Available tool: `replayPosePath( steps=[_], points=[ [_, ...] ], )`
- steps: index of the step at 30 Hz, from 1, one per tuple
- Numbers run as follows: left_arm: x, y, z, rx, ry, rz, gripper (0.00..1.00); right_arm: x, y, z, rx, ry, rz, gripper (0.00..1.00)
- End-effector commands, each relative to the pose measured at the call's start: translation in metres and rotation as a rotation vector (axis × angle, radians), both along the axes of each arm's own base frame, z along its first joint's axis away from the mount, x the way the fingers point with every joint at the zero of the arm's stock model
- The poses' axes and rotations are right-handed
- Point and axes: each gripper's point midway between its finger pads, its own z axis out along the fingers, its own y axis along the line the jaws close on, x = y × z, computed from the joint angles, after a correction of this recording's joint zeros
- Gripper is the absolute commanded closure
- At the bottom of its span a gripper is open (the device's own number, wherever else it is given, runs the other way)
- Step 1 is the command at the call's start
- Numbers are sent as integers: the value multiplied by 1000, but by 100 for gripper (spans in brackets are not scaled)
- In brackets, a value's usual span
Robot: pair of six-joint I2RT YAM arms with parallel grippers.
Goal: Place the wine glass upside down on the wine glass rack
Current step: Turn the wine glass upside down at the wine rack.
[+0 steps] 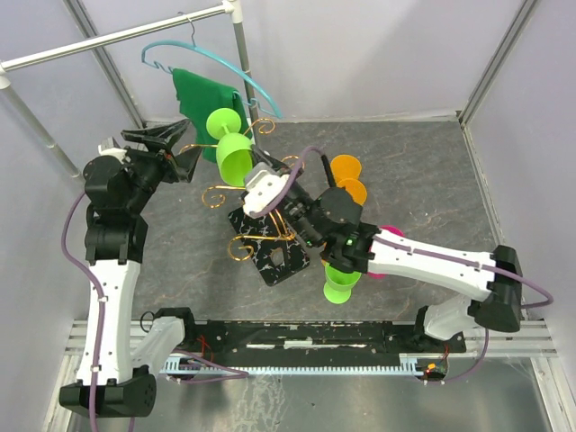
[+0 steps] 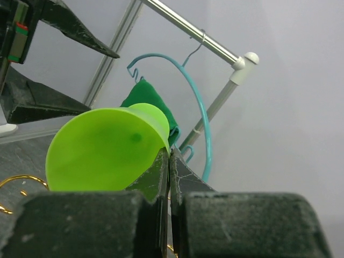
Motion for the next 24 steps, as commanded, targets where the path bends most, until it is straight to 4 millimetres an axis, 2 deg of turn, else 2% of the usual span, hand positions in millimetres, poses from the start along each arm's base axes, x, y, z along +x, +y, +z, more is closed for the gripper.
replayPosePath(
  steps=[1,13,24],
  points=[
    [-15,-8,20,-44,-79,-48,25,-13,-8,59,172,-119,-26,99],
    [-19,-12,-2,-18,-50,-76,30,-18,19,49,173,-131,17,99],
    [-17,-13,-1,-35,-56,-84,31,-26,46,30,136,-103,68,99]
  ],
)
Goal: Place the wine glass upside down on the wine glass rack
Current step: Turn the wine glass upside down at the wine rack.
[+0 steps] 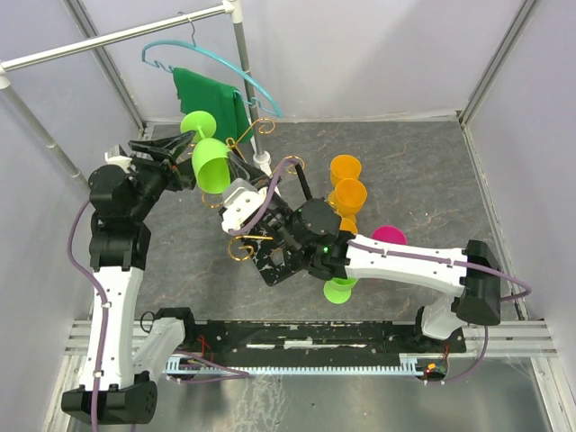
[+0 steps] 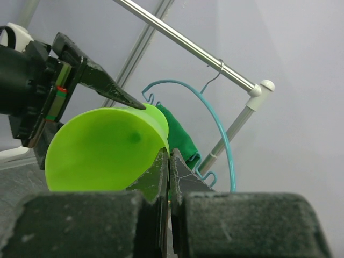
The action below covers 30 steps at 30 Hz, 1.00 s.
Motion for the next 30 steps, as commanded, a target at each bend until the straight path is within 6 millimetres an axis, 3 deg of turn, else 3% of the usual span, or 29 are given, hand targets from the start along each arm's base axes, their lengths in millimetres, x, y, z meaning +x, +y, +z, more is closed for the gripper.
replayPosePath(
  steps=[1,16,19,27,30],
  points=[
    [-7,-6,18,-27,-66,-42,31,-11,4,27,93,-24,39,99],
    [-6,-9,10,-43,-64,-60,42,-28,16,25,114,-30,99,99],
    [-6,-9,10,-42,-73,-61,48,-26,16,23,107,-28,87,99],
    [-5,-11,10,-40,-100,-74,79,-21,16,15,84,-20,52,99],
    [-3,-12,10,-38,-116,-84,85,-21,16,13,78,-16,55,99]
  ],
)
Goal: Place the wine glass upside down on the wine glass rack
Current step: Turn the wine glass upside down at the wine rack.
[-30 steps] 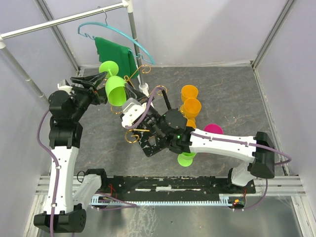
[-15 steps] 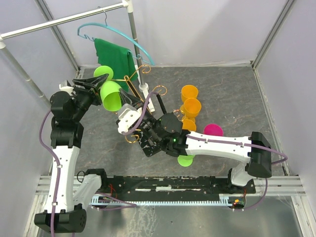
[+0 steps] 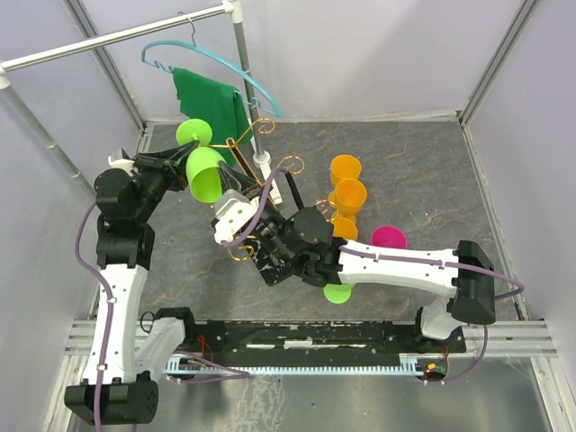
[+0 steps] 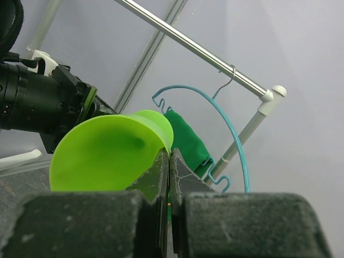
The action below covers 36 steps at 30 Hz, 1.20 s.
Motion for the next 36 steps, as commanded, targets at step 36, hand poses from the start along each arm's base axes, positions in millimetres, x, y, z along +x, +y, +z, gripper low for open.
replayPosePath(
  steps=[36],
  points=[
    [-11,-20,19,-67,-98,-138,66,-20,-8,18,97,16,124,99]
  ],
)
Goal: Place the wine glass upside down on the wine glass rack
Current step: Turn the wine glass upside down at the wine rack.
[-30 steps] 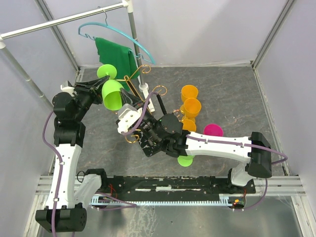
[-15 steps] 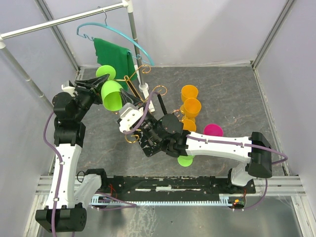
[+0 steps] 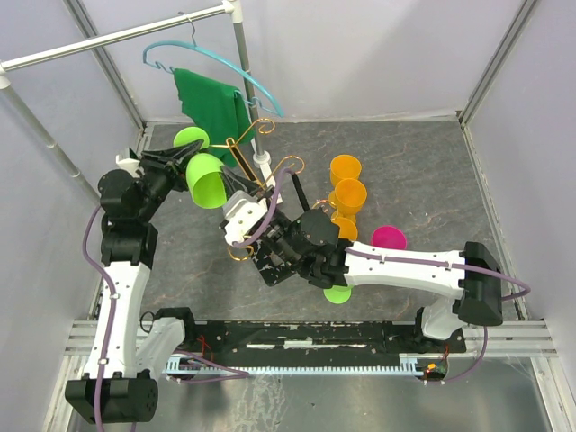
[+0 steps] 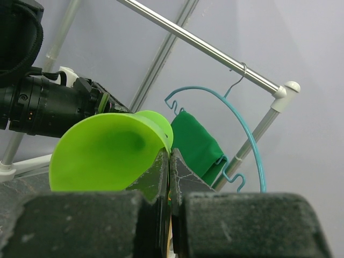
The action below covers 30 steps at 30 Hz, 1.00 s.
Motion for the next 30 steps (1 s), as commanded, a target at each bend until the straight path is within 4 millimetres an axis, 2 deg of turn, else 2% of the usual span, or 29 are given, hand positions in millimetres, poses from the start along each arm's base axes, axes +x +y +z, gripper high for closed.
replayPosePath(
  steps=[1,6,9,16,22,30],
  points=[
    [-12,-10,22,-22,-85,-63,69,-12,-6,24,71,-21,58,99],
    [-13,-11,22,-37,-113,-78,90,-12,-7,23,70,-18,57,99],
    [-14,-13,21,-60,-137,-94,97,-12,-8,21,68,-16,55,99],
    [-13,-14,17,-72,-155,-108,97,-7,-15,18,58,-8,17,99],
    [-8,-15,29,-21,-255,-114,97,2,-35,8,29,25,-74,82],
    [16,-12,54,315,-403,-38,97,10,-83,-8,-27,106,-207,58]
  ],
)
